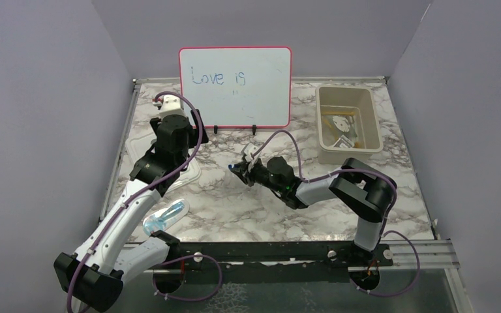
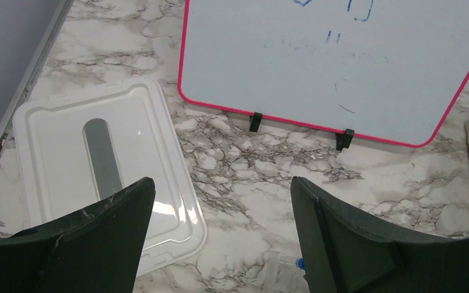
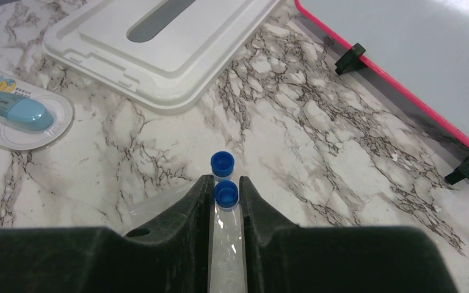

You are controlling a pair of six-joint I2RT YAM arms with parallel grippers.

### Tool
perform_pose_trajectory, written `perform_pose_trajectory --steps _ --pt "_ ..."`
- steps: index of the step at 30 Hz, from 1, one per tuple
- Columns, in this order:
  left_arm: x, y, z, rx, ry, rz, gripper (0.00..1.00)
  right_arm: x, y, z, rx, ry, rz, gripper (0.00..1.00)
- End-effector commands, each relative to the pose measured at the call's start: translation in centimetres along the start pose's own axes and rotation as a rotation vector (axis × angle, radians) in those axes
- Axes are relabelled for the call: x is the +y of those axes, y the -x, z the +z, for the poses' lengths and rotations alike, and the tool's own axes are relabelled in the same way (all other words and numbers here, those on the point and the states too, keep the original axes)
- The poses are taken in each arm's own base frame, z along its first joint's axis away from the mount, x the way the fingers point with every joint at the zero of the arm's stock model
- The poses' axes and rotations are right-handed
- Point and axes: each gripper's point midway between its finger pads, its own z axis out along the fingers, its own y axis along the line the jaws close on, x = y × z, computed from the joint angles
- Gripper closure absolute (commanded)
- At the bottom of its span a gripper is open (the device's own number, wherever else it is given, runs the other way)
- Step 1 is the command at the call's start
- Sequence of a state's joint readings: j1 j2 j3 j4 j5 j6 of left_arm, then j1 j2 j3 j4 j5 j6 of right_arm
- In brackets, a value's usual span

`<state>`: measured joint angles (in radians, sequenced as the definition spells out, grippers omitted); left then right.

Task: Organize the chemistry lab equipment

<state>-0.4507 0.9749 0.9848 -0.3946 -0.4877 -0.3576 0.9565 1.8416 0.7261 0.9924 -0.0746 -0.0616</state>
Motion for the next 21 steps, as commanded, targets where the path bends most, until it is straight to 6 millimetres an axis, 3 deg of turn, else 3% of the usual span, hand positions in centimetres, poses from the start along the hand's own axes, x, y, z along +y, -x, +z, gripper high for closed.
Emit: perform_pose_trajectory --steps 1,21 --pt "0.25 -0.01 0.19 -0.004 0.008 0.004 0.15 0.57 -0.77 0.48 0.024 0.020 -0.008 0.76" --pt "0.34 0.03 0.17 -0.004 0.005 0.004 0.15 0.14 -1.45 1.24 0.093 -0.009 0.034 0.73"
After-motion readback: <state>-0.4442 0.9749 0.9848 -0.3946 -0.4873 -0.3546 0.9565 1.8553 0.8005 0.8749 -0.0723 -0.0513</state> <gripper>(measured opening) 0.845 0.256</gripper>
